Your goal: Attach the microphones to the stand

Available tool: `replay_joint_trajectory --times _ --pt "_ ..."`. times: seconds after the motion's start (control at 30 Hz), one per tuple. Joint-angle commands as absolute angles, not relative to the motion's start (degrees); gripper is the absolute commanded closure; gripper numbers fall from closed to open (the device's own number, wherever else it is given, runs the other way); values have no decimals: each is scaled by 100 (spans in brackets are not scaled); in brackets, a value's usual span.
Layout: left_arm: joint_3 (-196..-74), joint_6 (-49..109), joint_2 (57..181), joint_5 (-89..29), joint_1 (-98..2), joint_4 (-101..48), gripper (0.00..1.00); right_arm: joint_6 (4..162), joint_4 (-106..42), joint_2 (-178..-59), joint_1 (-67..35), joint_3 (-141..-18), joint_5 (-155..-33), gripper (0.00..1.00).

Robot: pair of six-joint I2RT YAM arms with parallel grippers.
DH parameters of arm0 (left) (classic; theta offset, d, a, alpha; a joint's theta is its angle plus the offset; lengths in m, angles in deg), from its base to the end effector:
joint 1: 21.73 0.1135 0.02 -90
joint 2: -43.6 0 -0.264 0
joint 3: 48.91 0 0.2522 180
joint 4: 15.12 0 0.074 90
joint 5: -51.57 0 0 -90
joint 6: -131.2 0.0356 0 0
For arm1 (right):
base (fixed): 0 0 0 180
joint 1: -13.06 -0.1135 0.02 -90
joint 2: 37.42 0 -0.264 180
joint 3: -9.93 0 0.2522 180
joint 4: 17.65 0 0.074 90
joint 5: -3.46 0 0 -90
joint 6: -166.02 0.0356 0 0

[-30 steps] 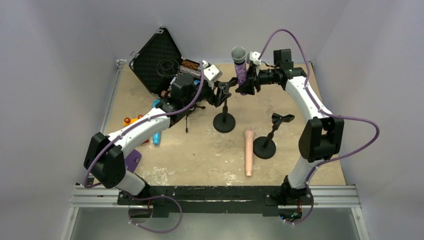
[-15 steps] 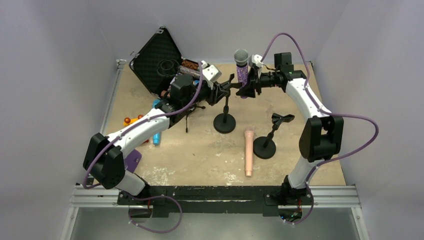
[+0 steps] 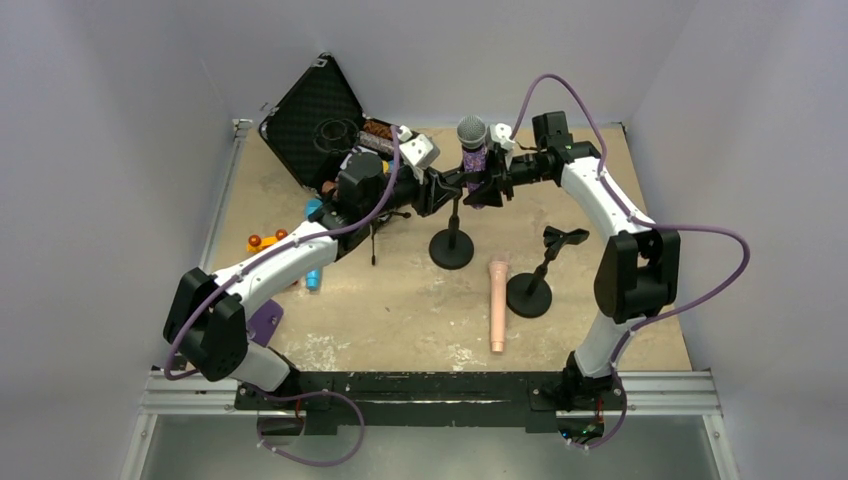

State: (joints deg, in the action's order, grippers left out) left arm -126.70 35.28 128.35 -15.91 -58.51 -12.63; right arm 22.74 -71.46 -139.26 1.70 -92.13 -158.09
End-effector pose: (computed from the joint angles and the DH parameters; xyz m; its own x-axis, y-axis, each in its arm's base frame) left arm 0.2744 -0.2221 0.3375 -0.1507 -0.0063 -0.9886 0.8479 0.5133 -0.1325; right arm 0.3629 0.1074 0.3042 0.0207 -0.2546 -0.9668 -0.9998 -0.0079 -0.0193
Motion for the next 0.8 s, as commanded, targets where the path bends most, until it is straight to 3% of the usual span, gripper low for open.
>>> replay_joint_trajectory --times 0.0,0.03,0.07,0.17,0.27,0.47,0.6,0.77 --pt "-12679 3183 12742 -1523 -5855 -691 100 1759 -7722 -13927 -4 -9259 -16240 100" --pt "-12683 3147 12756 -1523 -5854 -698 99 1754 -7762 -13928 -4 -9272 -16261 100" --pt "-12687 3107 12770 -1523 -5854 -699 91 1788 -7771 -13929 -4 -9295 -16271 97" --pt "-12692 2994 12773 -1552 -5851 -715 51 1993 -7814 -13946 -4 -9408 -16309 81" --pt "-12694 2943 12710 -1651 -5856 -787 31 2222 -7778 -13925 3 -9496 -16253 64" --pt "-12747 3137 12508 -1681 -5852 -1149 20 2409 -7691 -13764 123 -9589 -16155 41" --pt "-12758 3328 12318 -1652 -5855 -1405 17 2468 -7839 -13705 318 -9897 -16167 19" --pt "-12634 3591 11873 -1723 -5855 -1583 14 1620 -8926 -13861 496 -10571 -16179 12"
